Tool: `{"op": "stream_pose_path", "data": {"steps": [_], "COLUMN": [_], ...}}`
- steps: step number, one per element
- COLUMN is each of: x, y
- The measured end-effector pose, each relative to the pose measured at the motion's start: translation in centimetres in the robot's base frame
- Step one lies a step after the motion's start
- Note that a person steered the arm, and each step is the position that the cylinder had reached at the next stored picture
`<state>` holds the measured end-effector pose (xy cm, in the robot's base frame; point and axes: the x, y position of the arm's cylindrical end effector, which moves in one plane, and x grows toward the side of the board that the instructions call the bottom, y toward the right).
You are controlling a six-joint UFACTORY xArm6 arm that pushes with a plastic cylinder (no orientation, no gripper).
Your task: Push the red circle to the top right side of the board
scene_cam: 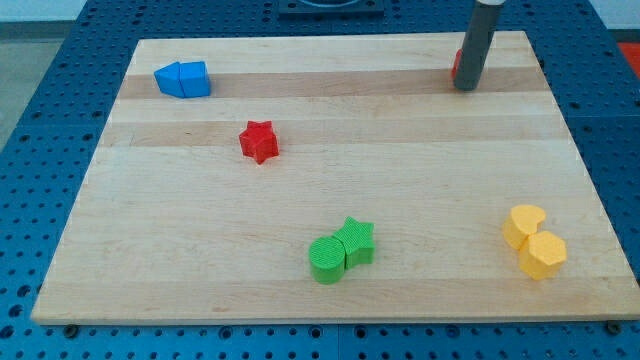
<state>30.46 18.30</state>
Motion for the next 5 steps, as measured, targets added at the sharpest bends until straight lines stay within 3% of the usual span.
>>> {"op": "stream_pose_path", "data": {"steps": [5], "x": [-1.0], "y": [-1.2]}}
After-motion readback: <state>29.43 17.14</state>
